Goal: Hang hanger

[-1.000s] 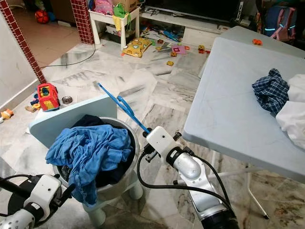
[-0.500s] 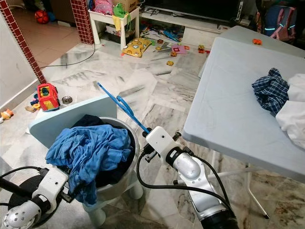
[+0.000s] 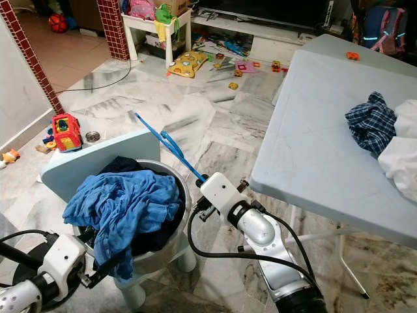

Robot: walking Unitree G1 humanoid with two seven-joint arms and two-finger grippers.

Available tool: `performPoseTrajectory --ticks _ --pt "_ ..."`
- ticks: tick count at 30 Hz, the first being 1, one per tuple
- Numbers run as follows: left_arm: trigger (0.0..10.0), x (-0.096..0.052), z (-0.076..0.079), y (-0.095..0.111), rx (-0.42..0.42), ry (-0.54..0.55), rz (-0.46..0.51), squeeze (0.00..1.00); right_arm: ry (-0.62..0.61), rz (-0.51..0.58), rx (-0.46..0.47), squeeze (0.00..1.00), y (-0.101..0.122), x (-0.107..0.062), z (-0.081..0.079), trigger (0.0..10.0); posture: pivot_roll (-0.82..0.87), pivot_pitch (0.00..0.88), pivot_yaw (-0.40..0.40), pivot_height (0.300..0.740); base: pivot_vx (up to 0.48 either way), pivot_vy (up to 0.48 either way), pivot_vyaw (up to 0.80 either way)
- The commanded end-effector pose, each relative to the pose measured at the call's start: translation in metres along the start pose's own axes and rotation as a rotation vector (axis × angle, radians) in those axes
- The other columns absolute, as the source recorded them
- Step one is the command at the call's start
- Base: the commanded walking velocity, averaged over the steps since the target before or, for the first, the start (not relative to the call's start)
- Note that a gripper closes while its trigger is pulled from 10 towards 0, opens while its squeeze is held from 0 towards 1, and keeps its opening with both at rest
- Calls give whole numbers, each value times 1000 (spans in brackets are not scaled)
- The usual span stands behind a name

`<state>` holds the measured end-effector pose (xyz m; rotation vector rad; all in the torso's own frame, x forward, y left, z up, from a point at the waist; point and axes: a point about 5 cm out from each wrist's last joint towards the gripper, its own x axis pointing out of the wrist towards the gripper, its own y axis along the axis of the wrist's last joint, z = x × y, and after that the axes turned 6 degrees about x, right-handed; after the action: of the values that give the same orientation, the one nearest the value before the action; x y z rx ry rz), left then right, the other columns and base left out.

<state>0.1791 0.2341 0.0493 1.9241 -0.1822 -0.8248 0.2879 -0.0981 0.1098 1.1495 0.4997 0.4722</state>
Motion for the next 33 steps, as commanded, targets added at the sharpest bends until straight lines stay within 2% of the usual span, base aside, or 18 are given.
performPoseTrajectory --ticks 1,7,15,19,26,31,33 --pt "10000 -3 -3 -5 10 -6 -35 0 11 6 -12 0 1 1 -2 10000 -62 123 -66 740 0 0 0" --pt "10000 -4 -17 -14 38 -13 -107 0 5 0 -15 0 0 -1 2 10000 -73 128 -55 740 0 0 0" --pt "10000 -2 -23 -19 47 -15 -134 0 -3 -11 -11 0 -3 -4 1 10000 -75 135 -56 740 0 0 0" --pt "10000 10 -29 -17 81 -28 -126 0 5 -10 -16 0 -2 -4 1 10000 -84 134 -61 740 0 0 0" --pt "10000 22 -39 -21 110 -18 -134 0 -3 -14 -22 0 -2 -5 5 10000 -100 133 -66 740 0 0 0" --pt "10000 29 -39 -23 104 -44 -135 0 1 -14 -26 0 -1 -6 4 10000 -106 133 -65 740 0 0 0" --pt "9333 31 -39 -23 102 -55 -131 0 0 -15 -28 0 -1 -6 4 10000 -109 132 -66 740 0 0 0"
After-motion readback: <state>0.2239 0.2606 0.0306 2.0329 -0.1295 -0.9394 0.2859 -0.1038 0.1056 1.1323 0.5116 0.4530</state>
